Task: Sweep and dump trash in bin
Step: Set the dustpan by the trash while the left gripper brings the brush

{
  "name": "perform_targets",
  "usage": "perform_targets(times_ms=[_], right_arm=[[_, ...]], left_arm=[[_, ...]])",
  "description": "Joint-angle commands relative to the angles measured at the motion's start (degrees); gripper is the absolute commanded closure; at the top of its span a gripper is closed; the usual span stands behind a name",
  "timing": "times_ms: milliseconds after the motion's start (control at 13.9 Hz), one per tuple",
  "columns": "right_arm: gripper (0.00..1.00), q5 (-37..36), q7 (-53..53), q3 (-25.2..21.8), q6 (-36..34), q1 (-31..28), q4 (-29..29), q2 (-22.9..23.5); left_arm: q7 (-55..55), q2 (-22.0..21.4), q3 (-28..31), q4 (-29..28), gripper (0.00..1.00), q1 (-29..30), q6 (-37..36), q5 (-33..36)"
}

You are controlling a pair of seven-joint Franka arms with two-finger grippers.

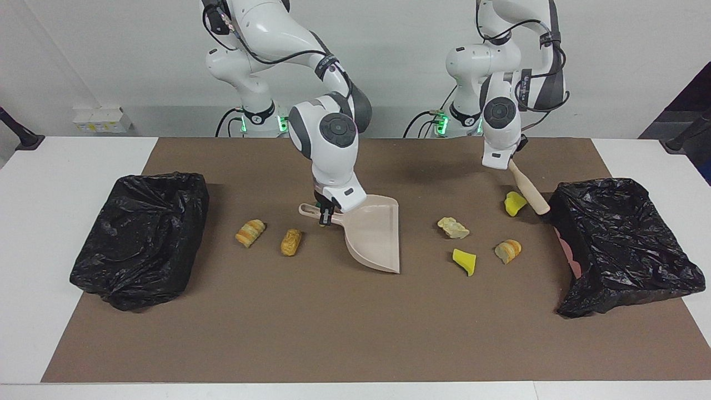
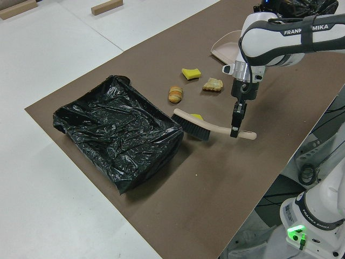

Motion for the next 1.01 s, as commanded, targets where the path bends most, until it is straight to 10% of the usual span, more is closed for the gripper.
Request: perform_targets(times_ms=[0,934], right_arm=[[1.0,-1.1,-3.78,0.35,3.67,-0.29,-3.39,-1.46],[1.0,-1.1,-3.44,0.35,6.31,0.33,-4.45,-1.37]], left_arm=[[-0.66,2.53,1.35,0.34,1.0,-0.51,2.54,1.22],[13.22,11.06,0.65,9.46,1.0,-9.99,16.81,-21.19]])
